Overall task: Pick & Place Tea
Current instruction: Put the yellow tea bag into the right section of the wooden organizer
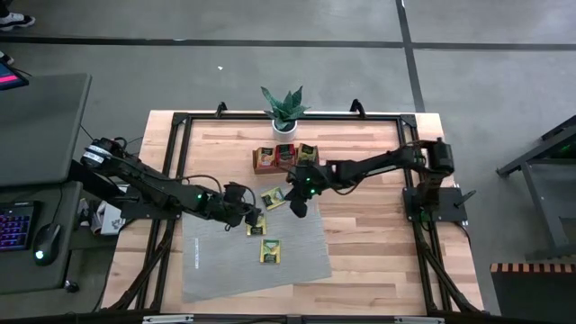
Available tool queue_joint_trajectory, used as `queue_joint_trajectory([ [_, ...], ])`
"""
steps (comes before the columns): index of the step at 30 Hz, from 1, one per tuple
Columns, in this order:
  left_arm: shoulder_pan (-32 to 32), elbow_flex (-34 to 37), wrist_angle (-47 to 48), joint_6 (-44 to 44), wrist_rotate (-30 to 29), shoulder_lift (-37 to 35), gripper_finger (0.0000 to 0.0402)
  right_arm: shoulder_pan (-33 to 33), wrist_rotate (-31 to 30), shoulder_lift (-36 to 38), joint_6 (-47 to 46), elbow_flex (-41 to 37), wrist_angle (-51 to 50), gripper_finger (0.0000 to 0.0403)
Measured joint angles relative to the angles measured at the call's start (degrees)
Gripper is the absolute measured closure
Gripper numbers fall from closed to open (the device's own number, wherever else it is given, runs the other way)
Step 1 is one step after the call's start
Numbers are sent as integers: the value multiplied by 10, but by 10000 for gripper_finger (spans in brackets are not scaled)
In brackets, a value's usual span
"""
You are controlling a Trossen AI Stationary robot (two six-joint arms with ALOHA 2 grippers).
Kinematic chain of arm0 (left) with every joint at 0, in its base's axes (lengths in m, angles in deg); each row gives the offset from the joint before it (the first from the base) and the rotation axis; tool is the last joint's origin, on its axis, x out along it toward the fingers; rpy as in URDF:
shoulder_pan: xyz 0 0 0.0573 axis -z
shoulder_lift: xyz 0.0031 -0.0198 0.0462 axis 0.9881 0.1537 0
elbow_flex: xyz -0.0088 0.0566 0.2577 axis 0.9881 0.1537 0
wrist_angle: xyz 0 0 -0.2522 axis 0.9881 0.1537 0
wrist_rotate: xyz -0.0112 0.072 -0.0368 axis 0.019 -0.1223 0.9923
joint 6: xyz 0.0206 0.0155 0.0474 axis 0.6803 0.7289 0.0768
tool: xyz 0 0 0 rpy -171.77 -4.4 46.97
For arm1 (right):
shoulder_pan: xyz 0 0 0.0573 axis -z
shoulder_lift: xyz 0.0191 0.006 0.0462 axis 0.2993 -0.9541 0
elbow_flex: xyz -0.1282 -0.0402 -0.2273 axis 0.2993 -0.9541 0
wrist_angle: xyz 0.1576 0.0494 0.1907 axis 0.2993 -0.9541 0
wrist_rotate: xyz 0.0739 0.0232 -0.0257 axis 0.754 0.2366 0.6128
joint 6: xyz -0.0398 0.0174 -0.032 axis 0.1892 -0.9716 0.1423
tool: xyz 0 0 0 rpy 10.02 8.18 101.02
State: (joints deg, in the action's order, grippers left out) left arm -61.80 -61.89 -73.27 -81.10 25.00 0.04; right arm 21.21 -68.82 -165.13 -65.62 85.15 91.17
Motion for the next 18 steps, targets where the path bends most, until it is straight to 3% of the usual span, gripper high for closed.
queue_joint_trajectory([
  [6,-36,23,-17,-13,67,0,126,-11,-19,-50,30,87,-75,402],
  [13,-60,66,-145,-12,86,0,126,0,-36,-65,61,121,-156,403],
  [18,-67,77,-160,-13,83,0,126,0,-24,-66,78,121,-159,403],
])
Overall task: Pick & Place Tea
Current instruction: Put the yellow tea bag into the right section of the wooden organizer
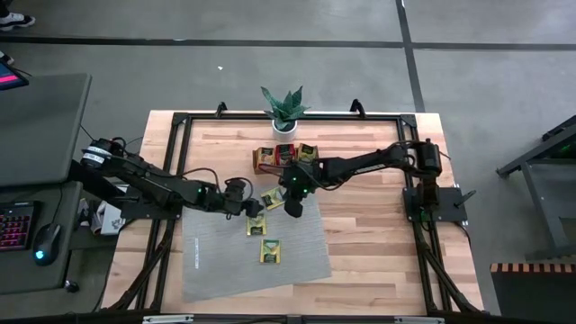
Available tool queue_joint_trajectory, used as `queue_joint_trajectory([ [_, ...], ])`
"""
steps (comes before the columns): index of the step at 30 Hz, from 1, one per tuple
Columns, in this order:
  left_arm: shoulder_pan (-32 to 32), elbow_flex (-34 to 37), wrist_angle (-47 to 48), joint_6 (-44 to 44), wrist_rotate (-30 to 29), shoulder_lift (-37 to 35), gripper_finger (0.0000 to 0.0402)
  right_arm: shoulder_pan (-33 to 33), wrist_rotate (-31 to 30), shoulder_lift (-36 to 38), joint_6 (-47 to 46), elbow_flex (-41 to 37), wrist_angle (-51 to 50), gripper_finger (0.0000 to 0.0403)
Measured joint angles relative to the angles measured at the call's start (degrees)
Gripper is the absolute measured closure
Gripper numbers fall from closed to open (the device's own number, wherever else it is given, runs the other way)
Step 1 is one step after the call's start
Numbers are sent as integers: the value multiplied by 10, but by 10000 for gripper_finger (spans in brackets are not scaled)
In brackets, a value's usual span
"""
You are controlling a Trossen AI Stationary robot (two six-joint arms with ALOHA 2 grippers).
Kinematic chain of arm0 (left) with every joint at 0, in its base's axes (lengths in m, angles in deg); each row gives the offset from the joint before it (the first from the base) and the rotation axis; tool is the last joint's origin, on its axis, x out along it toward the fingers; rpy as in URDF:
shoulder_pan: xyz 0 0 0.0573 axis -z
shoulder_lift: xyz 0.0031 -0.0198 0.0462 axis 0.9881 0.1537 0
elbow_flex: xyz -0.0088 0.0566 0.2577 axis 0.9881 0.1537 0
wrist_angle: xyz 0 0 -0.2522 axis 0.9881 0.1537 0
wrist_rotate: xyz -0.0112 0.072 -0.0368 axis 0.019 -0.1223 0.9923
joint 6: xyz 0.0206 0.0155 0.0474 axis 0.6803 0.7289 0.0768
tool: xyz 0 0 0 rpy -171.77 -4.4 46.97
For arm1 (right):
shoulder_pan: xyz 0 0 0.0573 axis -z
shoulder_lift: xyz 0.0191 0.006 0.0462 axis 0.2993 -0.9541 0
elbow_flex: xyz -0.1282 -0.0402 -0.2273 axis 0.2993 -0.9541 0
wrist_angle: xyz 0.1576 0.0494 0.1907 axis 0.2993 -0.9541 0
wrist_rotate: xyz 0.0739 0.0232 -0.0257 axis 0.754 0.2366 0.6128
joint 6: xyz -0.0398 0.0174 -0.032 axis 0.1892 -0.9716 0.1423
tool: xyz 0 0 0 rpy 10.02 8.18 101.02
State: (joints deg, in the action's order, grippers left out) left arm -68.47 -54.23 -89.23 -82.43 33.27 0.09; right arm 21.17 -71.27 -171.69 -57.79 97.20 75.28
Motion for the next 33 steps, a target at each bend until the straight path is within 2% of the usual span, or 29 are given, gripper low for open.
queue_joint_trajectory([
  [21,-7,2,-7,6,11,0,126,10,27,-52,-4,0,48,403],
  [33,-7,2,-5,4,11,0,126,23,21,-66,-18,0,56,403],
])
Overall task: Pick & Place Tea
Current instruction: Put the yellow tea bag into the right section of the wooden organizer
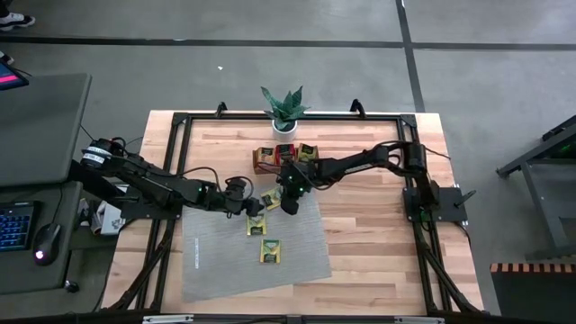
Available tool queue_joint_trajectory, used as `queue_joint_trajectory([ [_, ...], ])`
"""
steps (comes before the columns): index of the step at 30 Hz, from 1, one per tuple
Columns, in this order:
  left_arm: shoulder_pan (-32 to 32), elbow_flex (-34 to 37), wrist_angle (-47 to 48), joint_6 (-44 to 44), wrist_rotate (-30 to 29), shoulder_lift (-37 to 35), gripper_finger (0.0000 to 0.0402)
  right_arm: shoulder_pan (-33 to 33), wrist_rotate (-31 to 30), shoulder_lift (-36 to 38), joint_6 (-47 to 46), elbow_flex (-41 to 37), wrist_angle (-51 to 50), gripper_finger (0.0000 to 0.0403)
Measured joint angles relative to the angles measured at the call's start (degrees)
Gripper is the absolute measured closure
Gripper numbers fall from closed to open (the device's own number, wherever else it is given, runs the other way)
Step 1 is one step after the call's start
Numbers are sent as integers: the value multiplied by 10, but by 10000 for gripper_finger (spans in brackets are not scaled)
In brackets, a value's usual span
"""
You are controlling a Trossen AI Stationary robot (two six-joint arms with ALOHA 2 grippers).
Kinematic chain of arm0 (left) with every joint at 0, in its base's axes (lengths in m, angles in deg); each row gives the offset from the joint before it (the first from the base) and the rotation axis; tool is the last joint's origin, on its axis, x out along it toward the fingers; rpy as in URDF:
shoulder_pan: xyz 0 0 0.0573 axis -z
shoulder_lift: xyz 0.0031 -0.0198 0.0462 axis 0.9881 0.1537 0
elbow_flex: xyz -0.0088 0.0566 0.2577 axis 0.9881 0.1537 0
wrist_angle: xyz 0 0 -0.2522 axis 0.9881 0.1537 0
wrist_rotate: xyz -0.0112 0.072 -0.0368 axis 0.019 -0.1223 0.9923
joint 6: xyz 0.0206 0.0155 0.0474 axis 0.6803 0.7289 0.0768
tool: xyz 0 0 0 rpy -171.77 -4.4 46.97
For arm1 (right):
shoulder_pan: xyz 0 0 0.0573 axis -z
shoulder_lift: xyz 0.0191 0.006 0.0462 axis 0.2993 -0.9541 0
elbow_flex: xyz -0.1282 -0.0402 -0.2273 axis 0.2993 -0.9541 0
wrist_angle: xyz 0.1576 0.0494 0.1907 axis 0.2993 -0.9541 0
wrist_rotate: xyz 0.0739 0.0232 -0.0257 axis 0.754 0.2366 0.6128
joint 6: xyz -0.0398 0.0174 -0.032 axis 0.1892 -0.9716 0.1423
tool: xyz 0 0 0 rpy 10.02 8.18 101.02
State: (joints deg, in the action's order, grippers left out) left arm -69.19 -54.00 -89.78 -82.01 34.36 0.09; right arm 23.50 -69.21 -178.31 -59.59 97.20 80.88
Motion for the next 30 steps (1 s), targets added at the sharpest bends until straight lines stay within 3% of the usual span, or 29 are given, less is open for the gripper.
queue_joint_trajectory([
  [6,0,0,0,-7,-10,0,126,2,26,-19,-29,2,3,403],
  [19,0,0,3,-111,-65,20,126,-3,15,-25,-47,2,-10,403],
  [30,-41,-10,-4,-136,-29,59,126,-4,20,-26,-63,1,-10,403],
])
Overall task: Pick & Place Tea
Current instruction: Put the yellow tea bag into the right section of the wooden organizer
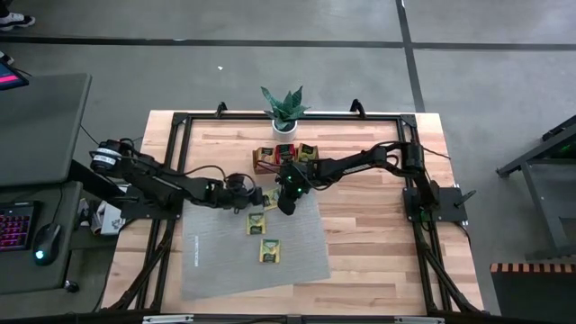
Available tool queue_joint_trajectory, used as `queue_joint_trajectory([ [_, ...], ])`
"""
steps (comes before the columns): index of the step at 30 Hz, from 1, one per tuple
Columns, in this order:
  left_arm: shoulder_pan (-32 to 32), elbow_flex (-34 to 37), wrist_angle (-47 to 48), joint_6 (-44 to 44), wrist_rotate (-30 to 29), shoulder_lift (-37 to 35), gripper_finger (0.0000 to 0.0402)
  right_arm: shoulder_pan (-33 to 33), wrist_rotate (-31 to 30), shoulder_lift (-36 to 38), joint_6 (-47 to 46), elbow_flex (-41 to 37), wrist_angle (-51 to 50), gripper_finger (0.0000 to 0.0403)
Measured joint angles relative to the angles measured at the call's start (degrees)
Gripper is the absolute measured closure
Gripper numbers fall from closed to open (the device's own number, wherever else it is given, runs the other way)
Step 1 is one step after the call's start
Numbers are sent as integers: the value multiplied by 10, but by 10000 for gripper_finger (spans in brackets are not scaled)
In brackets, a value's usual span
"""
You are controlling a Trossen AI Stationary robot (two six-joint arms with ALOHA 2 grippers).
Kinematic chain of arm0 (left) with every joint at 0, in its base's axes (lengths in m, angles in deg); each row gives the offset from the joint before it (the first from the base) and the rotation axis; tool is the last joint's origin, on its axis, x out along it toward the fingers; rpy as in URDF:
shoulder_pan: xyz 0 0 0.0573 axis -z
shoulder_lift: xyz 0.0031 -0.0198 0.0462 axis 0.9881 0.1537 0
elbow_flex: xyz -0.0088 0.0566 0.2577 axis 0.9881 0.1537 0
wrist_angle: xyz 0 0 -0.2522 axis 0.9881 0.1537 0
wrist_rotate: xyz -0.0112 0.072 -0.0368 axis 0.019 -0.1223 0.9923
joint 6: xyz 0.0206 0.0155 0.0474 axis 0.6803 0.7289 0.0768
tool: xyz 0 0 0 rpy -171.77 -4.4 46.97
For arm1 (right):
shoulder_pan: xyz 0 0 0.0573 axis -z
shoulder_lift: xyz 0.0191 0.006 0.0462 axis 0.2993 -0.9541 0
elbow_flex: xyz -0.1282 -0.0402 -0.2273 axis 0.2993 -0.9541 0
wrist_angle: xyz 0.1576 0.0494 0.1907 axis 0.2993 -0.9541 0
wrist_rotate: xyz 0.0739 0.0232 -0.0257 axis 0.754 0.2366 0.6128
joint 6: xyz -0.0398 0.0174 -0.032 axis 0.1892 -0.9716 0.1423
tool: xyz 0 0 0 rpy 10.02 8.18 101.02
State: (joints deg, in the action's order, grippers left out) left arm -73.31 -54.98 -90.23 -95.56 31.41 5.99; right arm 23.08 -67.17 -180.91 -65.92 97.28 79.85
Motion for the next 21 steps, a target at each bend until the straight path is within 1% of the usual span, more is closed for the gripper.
queue_joint_trajectory([
  [3,-15,-5,-4,16,7,1,126,-2,5,0,0,0,0,403],
  [7,-39,-6,-9,38,48,1,126,-5,13,0,-4,0,1,403],
  [12,-53,-6,-11,46,79,1,126,-8,10,0,-5,-1,2,403],
  [15,-54,-6,-16,46,88,1,126,-8,10,0,-5,-1,5,403],
  [21,-53,-6,-58,58,97,1,126,-8,10,0,-13,-2,22,403],
])
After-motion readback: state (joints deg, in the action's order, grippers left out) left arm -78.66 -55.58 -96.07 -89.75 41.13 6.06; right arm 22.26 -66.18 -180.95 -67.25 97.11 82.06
